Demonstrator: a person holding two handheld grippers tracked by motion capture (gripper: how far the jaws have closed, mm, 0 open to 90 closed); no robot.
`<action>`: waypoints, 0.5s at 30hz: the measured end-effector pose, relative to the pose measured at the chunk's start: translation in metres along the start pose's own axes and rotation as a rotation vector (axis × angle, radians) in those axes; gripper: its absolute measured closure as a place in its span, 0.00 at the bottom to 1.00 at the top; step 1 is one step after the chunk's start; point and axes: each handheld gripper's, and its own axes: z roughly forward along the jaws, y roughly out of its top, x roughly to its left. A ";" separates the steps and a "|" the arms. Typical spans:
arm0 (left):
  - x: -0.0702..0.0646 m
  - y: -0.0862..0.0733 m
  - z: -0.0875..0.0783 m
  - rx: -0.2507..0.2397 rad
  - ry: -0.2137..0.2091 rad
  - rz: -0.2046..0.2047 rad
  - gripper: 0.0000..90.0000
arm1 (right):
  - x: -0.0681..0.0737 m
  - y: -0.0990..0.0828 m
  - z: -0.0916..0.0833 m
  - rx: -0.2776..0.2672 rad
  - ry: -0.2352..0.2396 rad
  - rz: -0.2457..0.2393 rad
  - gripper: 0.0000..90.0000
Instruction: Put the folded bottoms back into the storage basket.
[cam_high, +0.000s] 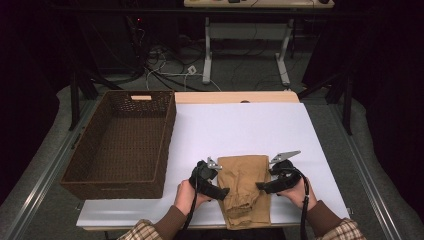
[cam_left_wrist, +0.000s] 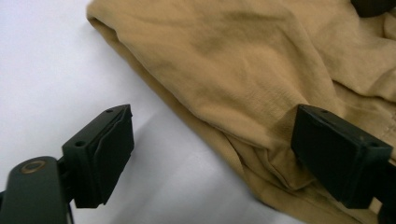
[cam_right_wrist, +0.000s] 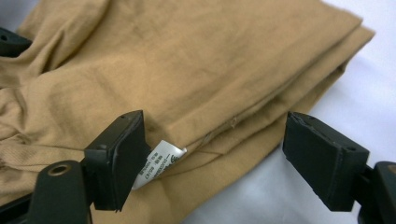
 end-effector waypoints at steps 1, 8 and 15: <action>0.000 0.000 0.000 0.003 -0.001 0.000 0.18 | 0.000 0.000 0.000 0.003 0.002 0.006 0.24; -0.006 -0.002 0.000 -0.023 -0.031 0.021 0.36 | 0.003 -0.001 0.000 0.016 0.006 0.013 0.35; -0.009 -0.004 0.001 -0.054 -0.041 0.043 0.60 | 0.005 -0.001 -0.001 0.004 0.013 0.015 0.51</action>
